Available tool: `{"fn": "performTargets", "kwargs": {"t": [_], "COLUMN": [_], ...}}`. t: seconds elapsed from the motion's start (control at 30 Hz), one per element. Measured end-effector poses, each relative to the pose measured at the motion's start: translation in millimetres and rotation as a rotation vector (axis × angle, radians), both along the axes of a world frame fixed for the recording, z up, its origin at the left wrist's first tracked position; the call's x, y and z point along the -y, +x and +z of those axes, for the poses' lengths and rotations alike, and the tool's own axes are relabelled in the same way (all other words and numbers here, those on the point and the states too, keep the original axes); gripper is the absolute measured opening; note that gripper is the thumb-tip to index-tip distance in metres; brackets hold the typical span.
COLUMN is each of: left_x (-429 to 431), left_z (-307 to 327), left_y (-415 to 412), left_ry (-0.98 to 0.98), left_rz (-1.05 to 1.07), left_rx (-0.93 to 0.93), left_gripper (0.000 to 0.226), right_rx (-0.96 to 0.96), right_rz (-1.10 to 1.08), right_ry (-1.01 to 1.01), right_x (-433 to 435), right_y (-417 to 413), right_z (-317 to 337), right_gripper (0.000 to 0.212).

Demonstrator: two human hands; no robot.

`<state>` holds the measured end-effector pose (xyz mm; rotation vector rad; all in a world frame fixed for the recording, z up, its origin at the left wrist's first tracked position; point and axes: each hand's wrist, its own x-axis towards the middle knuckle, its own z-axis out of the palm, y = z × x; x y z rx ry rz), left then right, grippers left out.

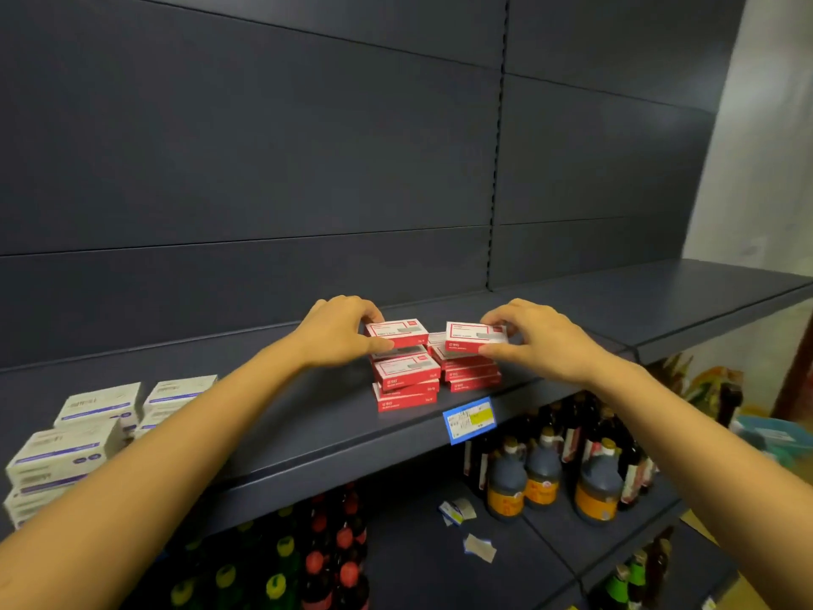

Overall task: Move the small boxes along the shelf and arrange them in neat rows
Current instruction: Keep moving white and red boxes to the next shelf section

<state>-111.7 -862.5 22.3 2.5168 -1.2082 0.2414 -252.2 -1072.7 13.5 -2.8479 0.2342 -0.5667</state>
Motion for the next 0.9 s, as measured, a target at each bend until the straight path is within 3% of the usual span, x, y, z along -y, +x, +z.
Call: {"fn": "performTargets", "kwargs": {"t": [0.33,0.43,0.6,0.73,0.9], "left_x": [17.3,14.7,-3.8,-28.0,-83.4], "left_z": [-19.7,-19.8,-14.7,-6.9,-4.9], "left_y": [-8.8,-16.5,-31.2,-40.5,-67.5], "left_ry": [-0.048,-0.045,-0.015,0.04,0.021], "left_rz": [0.146,0.289,0.437,0.538,0.704], "left_rx": [-0.157,0.008,0.256,0.313,0.303], "left_gripper": [0.041,0.051,0.046,0.041,0.041], "right_rx": [-0.077,-0.105,-0.203,-0.091,0.011], "right_rz": [0.195,0.248,0.272,0.388,0.693], "right_ry": [0.01,0.052,-0.006,-0.081,-0.083], "right_x": [33.4,34.9,36.1,15.2,-59.6], "right_y": [50.8,65.1,78.5,80.8,84.4], "right_z": [6.9,1.9,-2.8,9.1,20.0], "right_gripper": [0.042,0.04,0.04,0.047,0.041]}}
